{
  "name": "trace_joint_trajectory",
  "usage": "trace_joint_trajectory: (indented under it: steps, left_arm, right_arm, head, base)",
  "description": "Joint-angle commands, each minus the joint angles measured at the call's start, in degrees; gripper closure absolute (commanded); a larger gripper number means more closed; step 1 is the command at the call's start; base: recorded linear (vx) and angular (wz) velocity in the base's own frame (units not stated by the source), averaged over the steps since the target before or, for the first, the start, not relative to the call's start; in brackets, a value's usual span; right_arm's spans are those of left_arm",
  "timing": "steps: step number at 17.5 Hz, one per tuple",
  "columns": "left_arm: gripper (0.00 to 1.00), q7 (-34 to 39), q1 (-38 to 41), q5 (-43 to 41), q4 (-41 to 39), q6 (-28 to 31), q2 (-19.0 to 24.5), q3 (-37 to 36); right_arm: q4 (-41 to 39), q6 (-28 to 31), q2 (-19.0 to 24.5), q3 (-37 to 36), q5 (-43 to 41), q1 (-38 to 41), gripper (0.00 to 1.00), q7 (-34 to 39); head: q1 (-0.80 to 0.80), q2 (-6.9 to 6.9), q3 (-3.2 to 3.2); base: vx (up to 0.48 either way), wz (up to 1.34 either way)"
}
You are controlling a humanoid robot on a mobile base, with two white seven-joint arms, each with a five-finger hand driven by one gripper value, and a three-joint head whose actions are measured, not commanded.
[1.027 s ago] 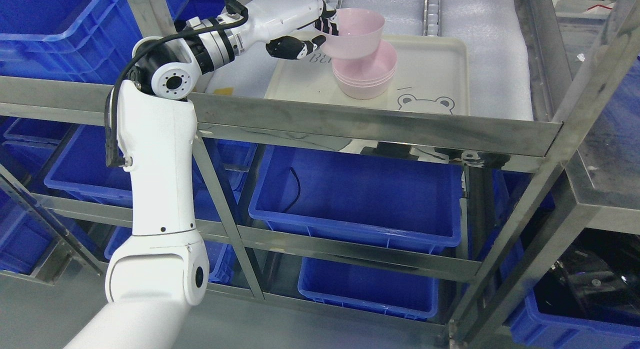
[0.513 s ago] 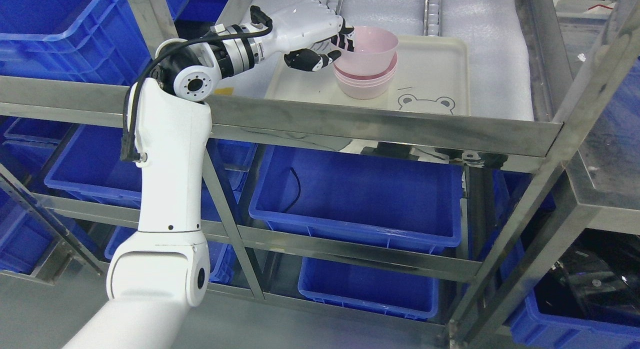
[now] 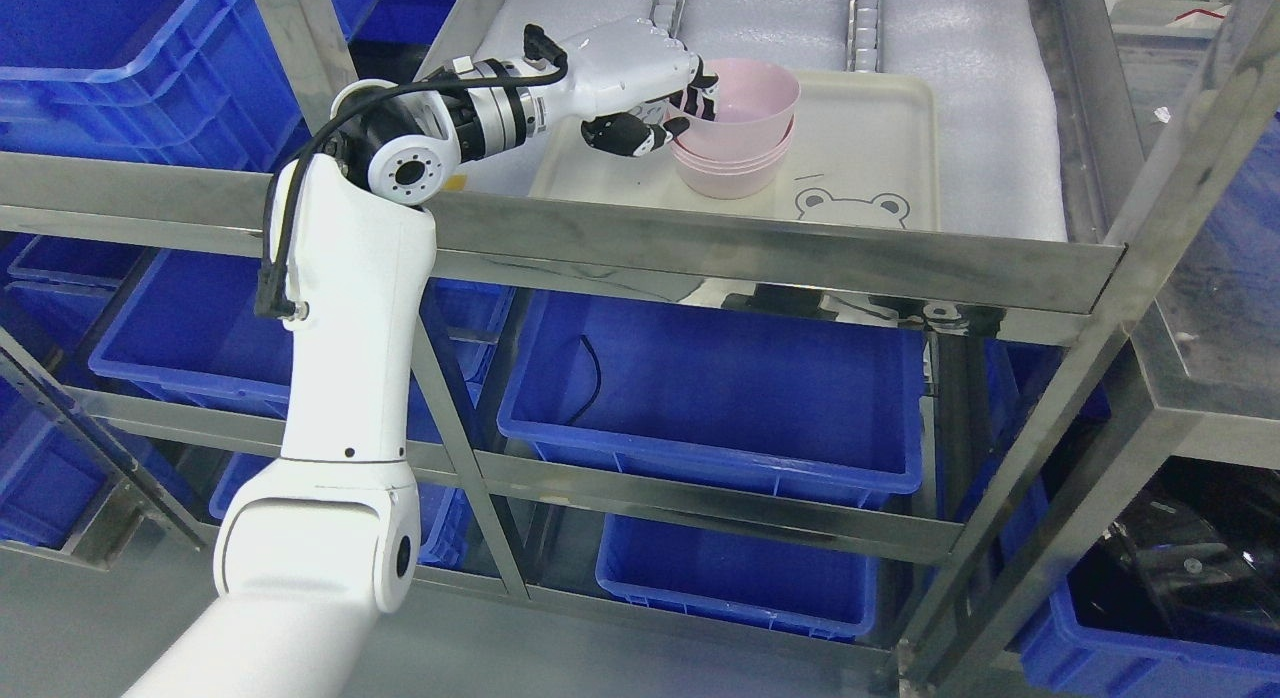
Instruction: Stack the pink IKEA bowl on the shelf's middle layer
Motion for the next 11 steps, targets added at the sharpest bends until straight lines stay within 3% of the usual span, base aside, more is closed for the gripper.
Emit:
trace_joint_trajectory:
  steps: [1,5,6,8,10,11]
  left_arm:
    - [0.98,-0.2,-1.4,-1.0,0.9,0.0,1.0,-0.8]
    - [0.92,-0.2,-1.2,-0.9,1.0,0.0,1.0,-1.0]
    - [0.78,-0.2,-1.2,-0.9,1.0,0.0,1.0,-1.2]
    - [0.65,-0.2,-0.9,-0.9,1.0,0.0,1.0,-1.4]
    - [0.45,-0.2,-0.6,-0.5,1.1,0.0,1.0,-1.1]
    - [0.41,-0.2,-0.6,-0.1,1.1,0.0,1.0,-1.0]
  right_arm:
    - [-1.0,0.0,-1.0,0.3,0.0,0.0,0.0,0.0]
    - [-1.0,0.0,-1.0,0.3,0.0,0.0,0.0,0.0]
    - [-1.0,0.0,-1.0,0.3,0.0,0.0,0.0,0.0]
    - [-1.0,0.0,-1.0,0.2,0.0,0.0,0.0,0.0]
    - [-1.0,0.0,-1.0,0.2,0.0,0.0,0.0,0.0]
    - [-1.0,0.0,-1.0,0.3,0.0,0.0,0.0,0.0]
  head:
    - [0.0,0.0,0.0]
    - [0.0,0.0,0.0]
    - [0.0,0.0,0.0]
    - [0.0,0.0,0.0]
    - [0.0,0.0,0.0]
    - [0.0,0.0,0.0]
  base:
    - [0.0,0.0]
    - [0.0,0.0]
    - [0.0,0.0]
    - [0.0,0.0]
    - [0.0,0.0]
    - [0.0,0.0]
